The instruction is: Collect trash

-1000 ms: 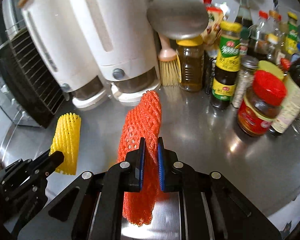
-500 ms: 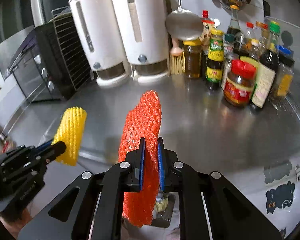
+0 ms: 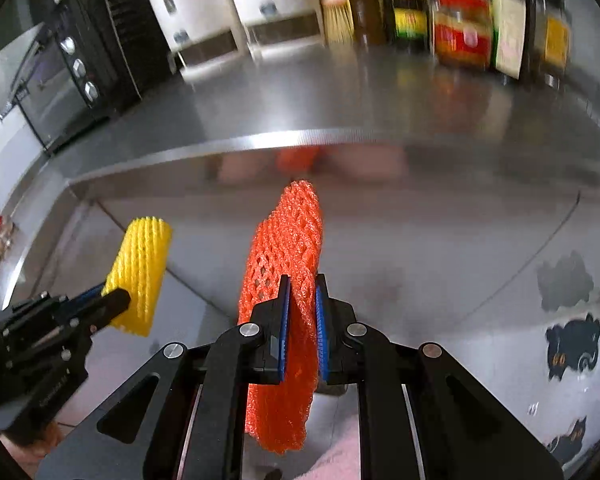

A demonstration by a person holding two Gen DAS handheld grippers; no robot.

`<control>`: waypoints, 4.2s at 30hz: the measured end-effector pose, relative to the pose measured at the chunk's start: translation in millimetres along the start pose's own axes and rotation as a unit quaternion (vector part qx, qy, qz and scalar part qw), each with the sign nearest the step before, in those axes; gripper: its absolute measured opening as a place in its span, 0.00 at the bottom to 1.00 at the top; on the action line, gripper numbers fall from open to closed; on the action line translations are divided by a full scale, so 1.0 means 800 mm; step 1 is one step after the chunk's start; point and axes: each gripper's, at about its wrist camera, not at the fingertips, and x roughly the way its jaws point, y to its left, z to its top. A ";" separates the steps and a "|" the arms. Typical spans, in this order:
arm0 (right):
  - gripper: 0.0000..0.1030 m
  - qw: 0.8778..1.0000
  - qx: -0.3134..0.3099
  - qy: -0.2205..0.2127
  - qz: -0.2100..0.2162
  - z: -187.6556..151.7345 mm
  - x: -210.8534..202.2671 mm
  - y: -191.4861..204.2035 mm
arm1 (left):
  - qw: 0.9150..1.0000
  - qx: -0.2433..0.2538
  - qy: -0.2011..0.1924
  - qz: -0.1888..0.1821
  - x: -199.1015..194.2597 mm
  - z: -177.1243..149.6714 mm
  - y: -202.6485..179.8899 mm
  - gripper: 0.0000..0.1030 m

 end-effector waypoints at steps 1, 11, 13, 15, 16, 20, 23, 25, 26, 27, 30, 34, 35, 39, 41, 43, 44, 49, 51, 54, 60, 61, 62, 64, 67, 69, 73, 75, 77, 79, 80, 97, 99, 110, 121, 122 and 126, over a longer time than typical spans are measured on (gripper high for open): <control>0.13 1.000 0.003 0.009 -0.002 -0.007 0.011 -0.002 | 1.000 -0.003 0.011 -0.007 0.011 -0.008 0.000 0.11; 0.13 0.996 0.020 0.077 -0.031 -0.059 0.117 -0.019 | 0.995 -0.018 0.092 -0.015 0.118 -0.065 0.012 0.11; 0.12 0.995 0.027 0.092 -0.032 -0.067 0.142 -0.024 | 0.994 -0.022 0.110 -0.017 0.142 -0.075 0.017 0.11; 0.12 0.993 0.027 0.106 -0.036 -0.074 0.168 -0.027 | 0.991 -0.027 0.129 -0.018 0.169 -0.086 0.021 0.11; 0.12 0.992 0.030 0.115 -0.035 -0.080 0.184 -0.029 | 0.990 -0.030 0.138 -0.020 0.182 -0.091 0.022 0.11; 0.12 0.988 0.044 0.145 -0.034 -0.094 0.235 -0.037 | 0.984 -0.033 0.175 -0.026 0.236 -0.109 0.025 0.11; 0.12 0.983 0.059 0.168 -0.037 -0.102 0.269 -0.046 | 0.979 -0.033 0.201 -0.023 0.271 -0.120 0.029 0.11; 0.12 0.981 0.067 0.177 -0.038 -0.104 0.287 -0.051 | 0.975 -0.037 0.218 -0.021 0.291 -0.129 0.034 0.11; 0.12 0.981 0.070 0.180 -0.038 -0.105 0.295 -0.054 | 0.974 -0.039 0.222 -0.021 0.299 -0.130 0.035 0.11; 0.12 0.980 0.073 0.181 -0.037 -0.104 0.303 -0.054 | 0.973 -0.042 0.228 -0.020 0.307 -0.133 0.036 0.11; 0.12 0.978 0.074 0.193 -0.038 -0.105 0.322 -0.057 | 0.968 -0.049 0.244 -0.023 0.331 -0.140 0.039 0.11; 0.13 0.973 0.076 0.217 -0.038 -0.109 0.348 -0.048 | 0.963 -0.051 0.263 -0.025 0.357 -0.143 0.045 0.11; 0.14 0.972 0.080 0.220 -0.037 -0.109 0.353 -0.048 | 0.963 -0.052 0.265 -0.025 0.358 -0.147 0.044 0.12; 0.15 0.969 0.090 0.226 -0.041 -0.109 0.369 -0.050 | 0.960 -0.054 0.272 -0.022 0.367 -0.150 0.049 0.15; 0.15 0.969 0.089 0.227 -0.043 -0.106 0.371 -0.052 | 0.961 -0.054 0.271 -0.021 0.368 -0.147 0.049 0.15; 0.16 0.969 0.087 0.228 -0.041 -0.102 0.369 -0.054 | 0.961 -0.053 0.270 -0.023 0.368 -0.144 0.048 0.15; 0.16 0.969 0.086 0.229 -0.042 -0.102 0.369 -0.053 | 0.961 -0.054 0.270 -0.022 0.368 -0.144 0.048 0.16; 0.53 0.970 0.090 0.223 -0.042 -0.103 0.366 -0.056 | 0.965 -0.052 0.257 -0.016 0.357 -0.140 0.047 0.40; 0.53 0.971 0.090 0.216 -0.043 -0.102 0.362 -0.056 | 0.967 -0.052 0.247 -0.010 0.349 -0.138 0.049 0.56; 0.64 0.974 0.088 0.206 -0.045 -0.096 0.350 -0.053 | 0.971 -0.052 0.232 -0.002 0.331 -0.131 0.050 0.68; 0.91 0.982 0.074 0.166 -0.057 -0.078 0.302 -0.043 | 0.981 -0.041 0.190 0.015 0.281 -0.109 0.048 0.88; 0.93 0.983 0.072 0.159 -0.059 -0.074 0.292 -0.042 | 0.982 -0.038 0.182 0.019 0.272 -0.105 0.047 0.91; 0.94 0.984 0.070 0.152 -0.061 -0.072 0.281 -0.041 | 0.984 -0.036 0.172 0.022 0.260 -0.100 0.047 0.92; 0.97 0.986 0.066 0.137 -0.063 -0.062 0.258 -0.040 | 0.986 -0.032 0.159 0.025 0.243 -0.092 0.045 0.92; 0.97 0.989 0.061 0.118 -0.059 -0.047 0.226 -0.038 | 0.990 -0.026 0.137 0.029 0.211 -0.078 0.042 0.92; 0.97 0.991 0.056 0.106 -0.054 -0.037 0.202 -0.035 | 0.992 -0.026 0.124 0.028 0.194 -0.069 0.045 0.92; 0.97 0.996 0.045 0.067 -0.044 -0.010 0.151 -0.021 | 0.996 -0.027 0.082 0.034 0.141 -0.042 0.050 0.92; 0.97 0.998 0.041 0.040 -0.042 0.006 0.120 -0.012 | 0.997 -0.028 0.056 0.037 0.109 -0.024 0.052 0.92; 0.97 0.999 0.034 0.005 -0.032 0.022 0.085 -0.001 | 0.998 -0.027 0.032 0.041 0.079 -0.006 0.056 0.92; 0.97 0.999 0.026 -0.021 -0.031 0.036 0.056 0.009 | 0.998 -0.024 0.004 0.052 0.045 0.016 0.056 0.92; 0.97 0.999 0.021 -0.038 -0.033 0.046 0.036 0.017 | 0.998 -0.023 -0.008 0.058 0.032 0.025 0.058 0.92; 0.97 0.974 -0.021 -0.216 -0.058 0.159 -0.153 0.089 | 0.977 -0.025 -0.180 0.112 -0.166 0.152 0.079 0.92; 0.97 0.970 -0.025 -0.232 -0.065 0.165 -0.166 0.094 | 0.974 -0.023 -0.194 0.111 -0.179 0.160 0.078 0.92; 0.97 0.950 -0.027 -0.299 -0.087 0.168 -0.229 0.107 | 0.958 -0.014 -0.253 0.131 -0.230 0.168 0.075 0.92; 0.97 0.951 -0.030 -0.294 -0.090 0.157 -0.241 0.119 | 0.956 -0.026 -0.258 0.136 -0.249 0.156 0.082 0.92; 0.97 0.951 -0.030 -0.294 -0.092 0.157 -0.240 0.119 | 0.956 -0.027 -0.256 0.137 -0.250 0.155 0.083 0.92; 0.97 0.952 -0.030 -0.290 -0.092 0.151 -0.242 0.122 | 0.957 -0.020 -0.255 0.139 -0.253 0.153 0.079 0.92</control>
